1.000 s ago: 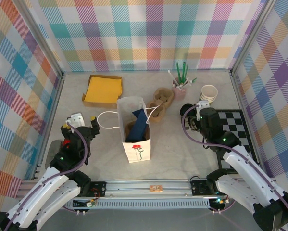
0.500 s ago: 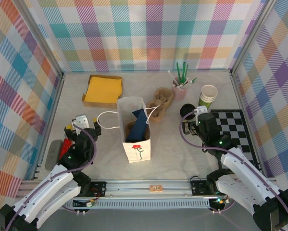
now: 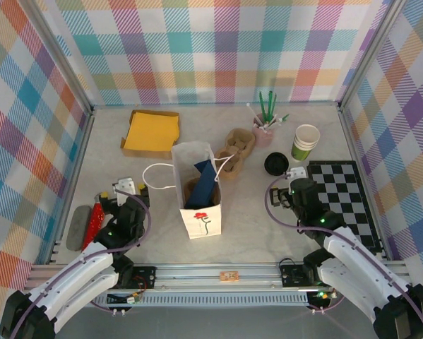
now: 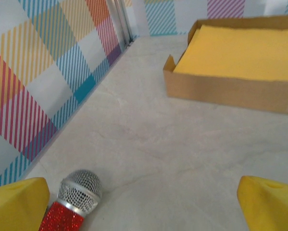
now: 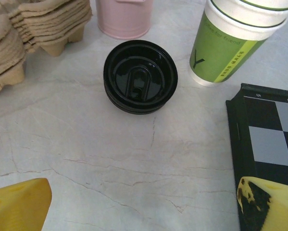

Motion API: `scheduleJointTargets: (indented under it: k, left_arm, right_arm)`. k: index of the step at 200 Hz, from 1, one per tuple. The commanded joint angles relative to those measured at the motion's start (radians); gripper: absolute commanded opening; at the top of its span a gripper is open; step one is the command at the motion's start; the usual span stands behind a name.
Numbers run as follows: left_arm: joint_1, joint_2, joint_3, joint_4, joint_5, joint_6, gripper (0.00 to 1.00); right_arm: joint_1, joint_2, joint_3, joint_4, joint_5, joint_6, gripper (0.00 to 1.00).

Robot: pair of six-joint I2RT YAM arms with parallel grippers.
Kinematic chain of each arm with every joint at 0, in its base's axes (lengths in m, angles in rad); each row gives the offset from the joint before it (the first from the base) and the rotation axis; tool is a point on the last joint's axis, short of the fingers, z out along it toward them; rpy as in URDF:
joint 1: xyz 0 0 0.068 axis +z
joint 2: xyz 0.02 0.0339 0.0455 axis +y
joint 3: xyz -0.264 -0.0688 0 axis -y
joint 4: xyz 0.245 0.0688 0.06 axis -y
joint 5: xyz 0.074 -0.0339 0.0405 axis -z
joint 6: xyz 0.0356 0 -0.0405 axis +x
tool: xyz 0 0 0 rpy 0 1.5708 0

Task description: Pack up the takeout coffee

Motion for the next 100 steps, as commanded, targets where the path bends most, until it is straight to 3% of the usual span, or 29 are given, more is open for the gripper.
scheduleJointTargets:
  k: [1, 35, 73, 100]
  left_arm:
    - [0.002, -0.026, -0.020, 0.003, -0.005, -0.040, 1.00]
    - [0.002, -0.081, -0.037, -0.001, -0.030, -0.044, 1.00]
    - [0.002, -0.314, -0.120, 0.022, -0.051, 0.014, 1.00]
    - [0.002, -0.411, -0.141, -0.002, -0.054, 0.031, 1.00]
  right_arm:
    - [-0.006, -0.007, -0.016, 0.032, 0.048, 0.024, 0.99]
    - [-0.007, -0.019, -0.065, 0.090, 0.104, 0.029, 0.99]
    - [-0.006, -0.085, -0.201, 0.251, 0.108, 0.010, 0.99]
    - [-0.007, -0.121, -0.219, 0.268, 0.124, 0.012, 0.99]
